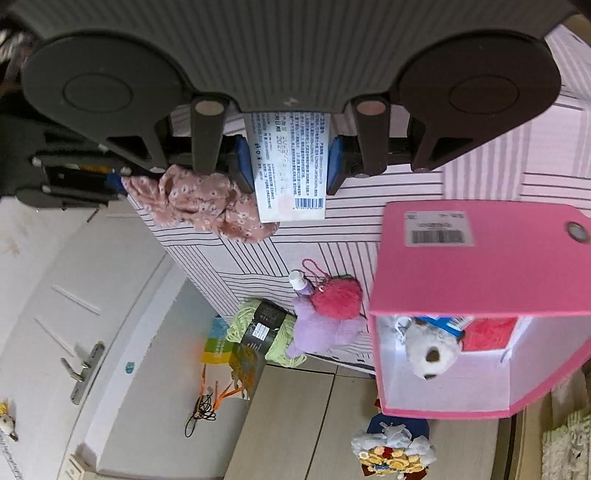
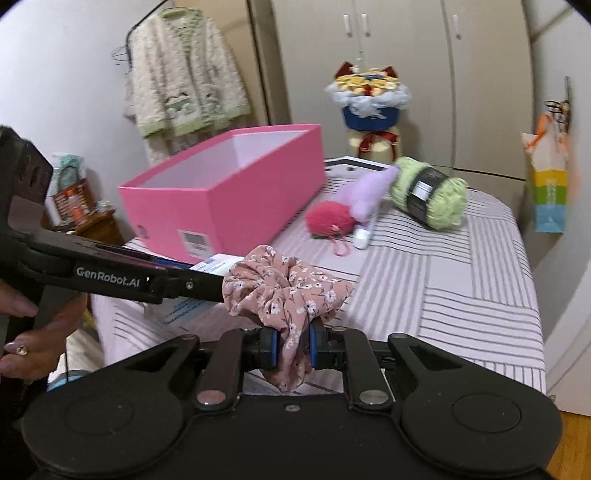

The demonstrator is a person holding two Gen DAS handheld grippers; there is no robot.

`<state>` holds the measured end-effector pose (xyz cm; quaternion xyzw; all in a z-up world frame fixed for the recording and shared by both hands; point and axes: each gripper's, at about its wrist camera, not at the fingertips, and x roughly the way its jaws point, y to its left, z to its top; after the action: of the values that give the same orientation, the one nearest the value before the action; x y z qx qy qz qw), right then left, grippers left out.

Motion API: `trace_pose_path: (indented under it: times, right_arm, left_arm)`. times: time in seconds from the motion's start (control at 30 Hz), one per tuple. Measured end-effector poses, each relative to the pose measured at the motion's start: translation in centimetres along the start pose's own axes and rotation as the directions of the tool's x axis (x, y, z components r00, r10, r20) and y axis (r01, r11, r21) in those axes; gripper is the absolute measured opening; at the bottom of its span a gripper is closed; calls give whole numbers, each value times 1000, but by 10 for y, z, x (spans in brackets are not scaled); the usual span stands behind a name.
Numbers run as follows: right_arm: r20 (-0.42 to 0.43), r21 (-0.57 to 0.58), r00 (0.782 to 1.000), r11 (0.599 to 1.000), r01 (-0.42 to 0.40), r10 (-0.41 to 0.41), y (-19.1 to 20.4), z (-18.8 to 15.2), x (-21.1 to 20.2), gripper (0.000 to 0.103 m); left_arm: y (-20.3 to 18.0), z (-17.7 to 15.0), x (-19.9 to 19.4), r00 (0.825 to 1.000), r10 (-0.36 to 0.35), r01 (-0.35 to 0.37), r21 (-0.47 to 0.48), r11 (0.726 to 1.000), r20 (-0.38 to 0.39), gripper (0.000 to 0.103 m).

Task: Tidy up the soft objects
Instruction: 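Grasp the white tube with the left tool while the right tool lifts the scrunchie, then lower the scrunchie and white tube into the box and open both tools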

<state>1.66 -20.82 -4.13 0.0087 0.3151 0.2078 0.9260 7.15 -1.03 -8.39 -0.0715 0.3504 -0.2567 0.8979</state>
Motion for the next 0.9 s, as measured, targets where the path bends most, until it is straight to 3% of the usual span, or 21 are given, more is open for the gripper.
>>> trace_pose_path:
  times: [0.27,0.5,0.6,0.73,0.9]
  right_arm:
    - [12,-47,990,989,-138,139,25,42,-12,18]
    - [56,-146,976,969,-201,211,49,80,3,18]
    - [65,-167,972,963,-212,225,57,100,21,19]
    - [69,-206,976,960,-189,207,67,128,53,19]
    - [25,-226,984,960,-166,177,70,164,104,19]
  left_arm:
    - [26,24,-53,998,43,-45,35,998,54,39]
    - [56,57,-72,986,105,-109,24,994,130,39]
    - [71,74,-71,983,110,-112,6,994,146,39]
    - [91,96,-57,973,171,-172,-9,985,152,39]
    - [118,125,-22,972,217,-218,-2,976,91,39]
